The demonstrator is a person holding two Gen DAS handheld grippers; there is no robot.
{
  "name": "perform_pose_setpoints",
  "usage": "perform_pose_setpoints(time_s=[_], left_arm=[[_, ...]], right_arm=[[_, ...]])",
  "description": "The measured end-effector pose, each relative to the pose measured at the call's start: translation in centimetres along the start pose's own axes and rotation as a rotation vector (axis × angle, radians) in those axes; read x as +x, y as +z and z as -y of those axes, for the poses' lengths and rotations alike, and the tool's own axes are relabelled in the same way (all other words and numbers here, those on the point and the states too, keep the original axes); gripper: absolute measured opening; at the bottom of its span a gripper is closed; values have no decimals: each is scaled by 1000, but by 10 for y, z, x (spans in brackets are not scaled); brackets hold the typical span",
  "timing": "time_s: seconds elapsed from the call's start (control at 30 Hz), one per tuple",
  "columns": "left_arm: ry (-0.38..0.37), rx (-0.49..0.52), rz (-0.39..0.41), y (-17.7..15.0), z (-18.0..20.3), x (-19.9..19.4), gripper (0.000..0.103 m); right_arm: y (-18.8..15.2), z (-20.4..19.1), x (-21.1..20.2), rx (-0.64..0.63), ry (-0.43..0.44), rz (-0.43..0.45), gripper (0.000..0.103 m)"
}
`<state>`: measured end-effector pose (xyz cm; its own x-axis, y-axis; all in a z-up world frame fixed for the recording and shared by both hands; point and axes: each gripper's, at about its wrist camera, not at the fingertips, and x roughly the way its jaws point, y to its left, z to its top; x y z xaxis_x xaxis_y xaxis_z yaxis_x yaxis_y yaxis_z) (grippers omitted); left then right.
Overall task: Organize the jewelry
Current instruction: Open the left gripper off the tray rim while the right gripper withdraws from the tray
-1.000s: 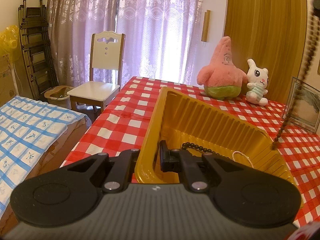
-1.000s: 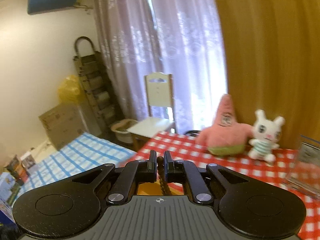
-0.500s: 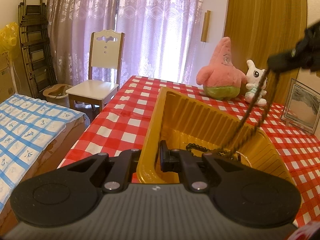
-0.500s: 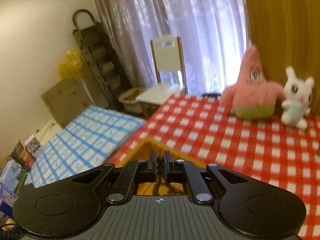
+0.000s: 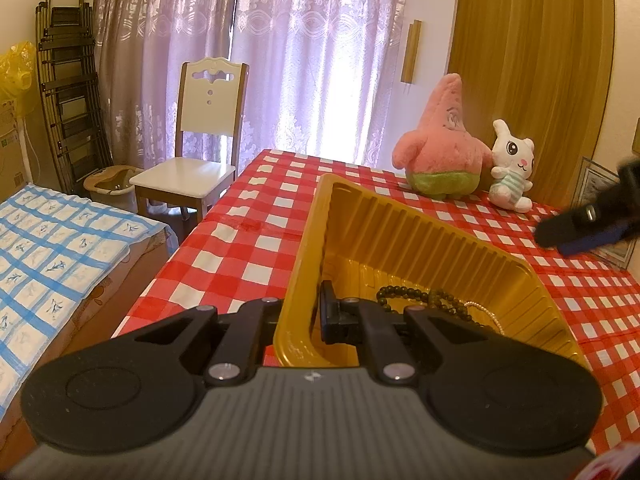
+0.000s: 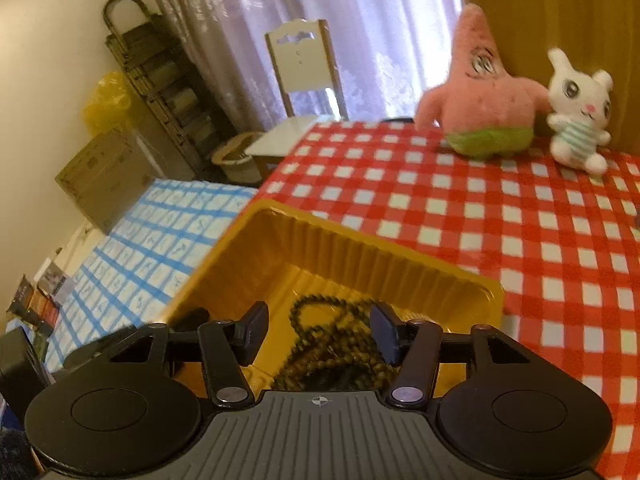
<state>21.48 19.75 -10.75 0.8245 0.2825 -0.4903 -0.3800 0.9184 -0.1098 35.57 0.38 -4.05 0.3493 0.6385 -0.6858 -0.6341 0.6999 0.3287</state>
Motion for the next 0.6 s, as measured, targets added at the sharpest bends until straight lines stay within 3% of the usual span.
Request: perform_pose_setpoints(time_s=[0.27, 0.6], left_arm=[[-1, 1, 0, 0, 1, 1, 8], [-4, -2, -5, 0, -1, 4, 8]], right_arm=[[-35, 17, 4, 25, -95, -100, 68], [-54, 17, 5, 30, -174, -138, 74]])
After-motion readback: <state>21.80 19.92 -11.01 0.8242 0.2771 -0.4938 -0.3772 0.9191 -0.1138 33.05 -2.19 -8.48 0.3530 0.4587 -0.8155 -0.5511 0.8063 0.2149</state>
